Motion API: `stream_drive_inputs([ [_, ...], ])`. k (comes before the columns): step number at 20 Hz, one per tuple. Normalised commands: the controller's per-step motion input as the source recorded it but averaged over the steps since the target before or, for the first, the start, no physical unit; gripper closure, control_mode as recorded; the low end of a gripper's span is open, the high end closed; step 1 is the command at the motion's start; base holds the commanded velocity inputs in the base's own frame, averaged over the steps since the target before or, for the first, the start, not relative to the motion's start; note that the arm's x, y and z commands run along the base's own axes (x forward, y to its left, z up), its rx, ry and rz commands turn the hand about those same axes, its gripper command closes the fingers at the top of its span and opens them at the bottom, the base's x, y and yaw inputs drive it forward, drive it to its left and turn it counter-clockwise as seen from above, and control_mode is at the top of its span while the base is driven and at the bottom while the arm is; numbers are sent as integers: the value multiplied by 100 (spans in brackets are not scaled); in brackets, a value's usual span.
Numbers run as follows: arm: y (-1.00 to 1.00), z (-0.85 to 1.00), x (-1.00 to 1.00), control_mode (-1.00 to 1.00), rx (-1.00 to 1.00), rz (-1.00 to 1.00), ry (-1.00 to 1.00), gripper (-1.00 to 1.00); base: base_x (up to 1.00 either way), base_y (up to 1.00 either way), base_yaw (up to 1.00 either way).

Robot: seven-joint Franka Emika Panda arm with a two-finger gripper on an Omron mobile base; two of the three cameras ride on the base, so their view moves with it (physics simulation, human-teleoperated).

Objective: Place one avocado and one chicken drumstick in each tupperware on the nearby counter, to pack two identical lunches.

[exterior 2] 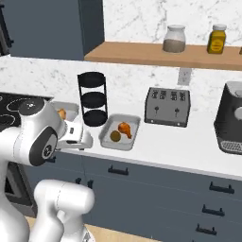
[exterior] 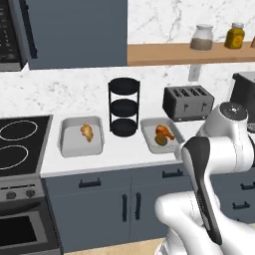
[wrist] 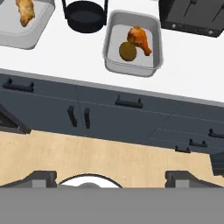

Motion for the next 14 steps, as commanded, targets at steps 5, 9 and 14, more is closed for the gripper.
stream_drive_inputs([
  [5,0,0,0,100,0,0,0,-100,0,-100,-7],
  [9,0,0,0,100,0,0,0,-100,-4,-100,-10],
  [14,0,0,0,100,0,0,0,-100,-16,-100,-10],
])
